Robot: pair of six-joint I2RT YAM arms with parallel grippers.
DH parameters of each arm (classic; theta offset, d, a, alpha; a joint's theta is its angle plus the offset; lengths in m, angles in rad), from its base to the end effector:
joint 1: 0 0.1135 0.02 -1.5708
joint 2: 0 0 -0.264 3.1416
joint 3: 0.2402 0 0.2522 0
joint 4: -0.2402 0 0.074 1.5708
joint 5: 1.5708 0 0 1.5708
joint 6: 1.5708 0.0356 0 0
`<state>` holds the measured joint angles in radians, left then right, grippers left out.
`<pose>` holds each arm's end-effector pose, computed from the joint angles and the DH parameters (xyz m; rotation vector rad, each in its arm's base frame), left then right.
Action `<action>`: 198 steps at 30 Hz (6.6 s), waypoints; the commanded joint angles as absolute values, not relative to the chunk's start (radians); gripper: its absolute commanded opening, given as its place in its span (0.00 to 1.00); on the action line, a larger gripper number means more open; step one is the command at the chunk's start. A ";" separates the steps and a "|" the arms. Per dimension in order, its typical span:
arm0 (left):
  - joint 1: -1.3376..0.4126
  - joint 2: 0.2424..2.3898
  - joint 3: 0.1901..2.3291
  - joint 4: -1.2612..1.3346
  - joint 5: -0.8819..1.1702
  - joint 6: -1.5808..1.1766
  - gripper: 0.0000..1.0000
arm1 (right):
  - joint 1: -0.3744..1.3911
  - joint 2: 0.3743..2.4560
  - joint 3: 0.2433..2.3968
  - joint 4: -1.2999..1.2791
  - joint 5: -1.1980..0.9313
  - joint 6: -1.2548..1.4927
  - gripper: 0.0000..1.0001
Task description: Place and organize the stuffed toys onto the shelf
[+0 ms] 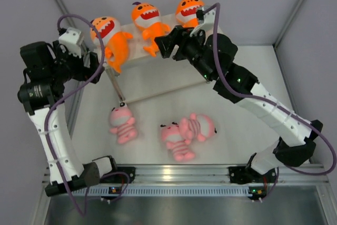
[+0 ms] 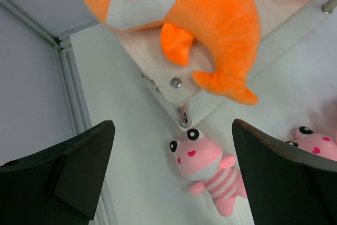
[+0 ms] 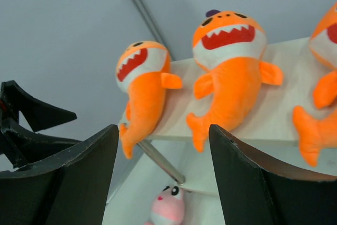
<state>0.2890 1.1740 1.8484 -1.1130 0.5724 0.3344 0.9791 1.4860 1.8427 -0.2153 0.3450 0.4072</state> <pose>0.1645 0.0288 0.5127 0.3997 1.8976 -0.1624 0.1844 0.2528 0.5335 -0.1315 1.4938 0.8855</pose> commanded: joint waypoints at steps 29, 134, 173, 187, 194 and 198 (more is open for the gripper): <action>-0.130 1.391 1.944 -1.008 0.104 0.399 0.98 | 0.772 1.838 2.120 -0.307 0.275 0.290 0.69; 0.106 0.897 1.296 -1.012 -0.043 0.451 0.99 | 0.509 1.651 1.175 -0.072 -0.267 -1.549 0.67; 0.160 0.499 0.749 -1.009 -0.095 0.400 0.99 | 1.512 1.114 0.779 -0.449 0.072 -0.339 0.75; 0.161 0.494 0.749 -1.009 -0.069 0.417 0.99 | 1.531 1.293 0.676 -0.256 0.227 -0.437 0.77; 0.160 0.494 0.746 -1.011 -0.064 0.422 0.99 | 1.494 1.396 0.672 -0.107 0.245 -0.465 0.39; 0.161 0.494 0.746 -1.009 -0.060 0.426 0.99 | 1.491 1.382 0.709 -0.181 0.276 -0.494 0.00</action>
<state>0.1551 0.5014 0.7494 -1.0393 -0.0711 0.4191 1.5002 1.3865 0.6704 -0.1844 0.2470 -0.4755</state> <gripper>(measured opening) 0.989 0.047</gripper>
